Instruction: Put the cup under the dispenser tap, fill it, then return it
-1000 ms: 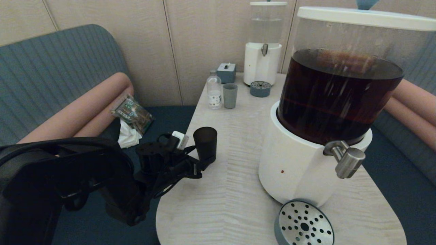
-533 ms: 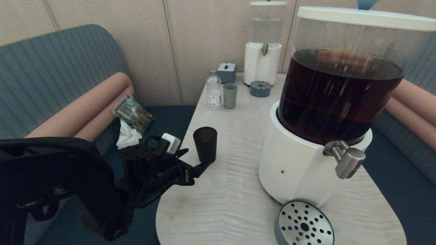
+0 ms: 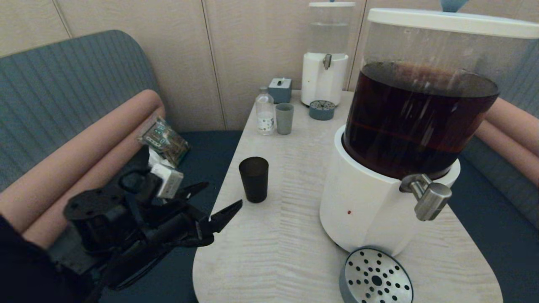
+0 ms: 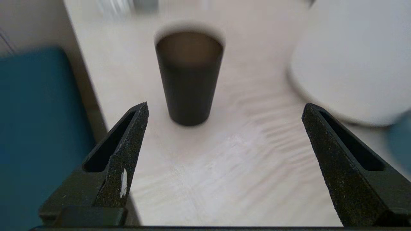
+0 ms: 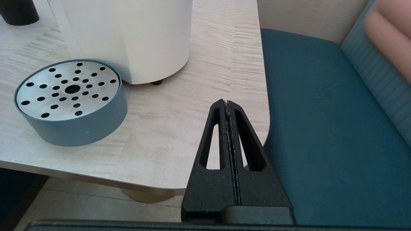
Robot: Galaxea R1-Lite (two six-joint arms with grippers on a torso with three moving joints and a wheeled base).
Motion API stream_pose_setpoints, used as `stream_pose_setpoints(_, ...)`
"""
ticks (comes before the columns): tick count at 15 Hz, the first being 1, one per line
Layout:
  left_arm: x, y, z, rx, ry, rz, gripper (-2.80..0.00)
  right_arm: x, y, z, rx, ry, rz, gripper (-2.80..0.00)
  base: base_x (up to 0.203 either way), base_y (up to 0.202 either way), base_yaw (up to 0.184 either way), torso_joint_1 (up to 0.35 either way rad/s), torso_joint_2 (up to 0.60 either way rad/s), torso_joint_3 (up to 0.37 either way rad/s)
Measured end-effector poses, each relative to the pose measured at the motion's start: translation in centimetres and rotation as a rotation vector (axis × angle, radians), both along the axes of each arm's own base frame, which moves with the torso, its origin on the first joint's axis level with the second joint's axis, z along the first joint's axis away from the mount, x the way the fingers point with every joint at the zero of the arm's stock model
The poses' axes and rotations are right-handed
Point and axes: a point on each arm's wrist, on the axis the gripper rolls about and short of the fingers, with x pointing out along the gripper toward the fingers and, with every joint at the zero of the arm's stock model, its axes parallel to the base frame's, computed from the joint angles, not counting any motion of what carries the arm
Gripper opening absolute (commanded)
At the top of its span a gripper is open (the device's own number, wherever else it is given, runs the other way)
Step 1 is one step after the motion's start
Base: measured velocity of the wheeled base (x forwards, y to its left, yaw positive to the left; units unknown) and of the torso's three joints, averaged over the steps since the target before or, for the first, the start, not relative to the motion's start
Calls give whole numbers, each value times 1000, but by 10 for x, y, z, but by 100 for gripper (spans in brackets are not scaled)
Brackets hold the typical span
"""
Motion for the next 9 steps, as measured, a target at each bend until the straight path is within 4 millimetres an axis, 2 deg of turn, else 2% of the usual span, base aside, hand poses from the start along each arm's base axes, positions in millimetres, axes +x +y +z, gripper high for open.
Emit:
stream_pose_setpoints(2,-31,12,21,-32,-69,5,0,0,0,0,0,0,0,-280,0,0,0,0,0,0)
stream_pose_setpoints(5,-71,28,41,-79,-160,29,0,0,0,0,0,0,0,-280,0,0,0,0,0,0)
stream_pose_setpoints(6,-81,32,45,-91,-180,39,-280,0,0,0,0,0,0,-280,0,0,0,0,0,0)
stream_pose_setpoints(9,-109,43,53,-121,-238,60,-280,0,0,0,0,0,0,-280,0,0,0,0,0,0)
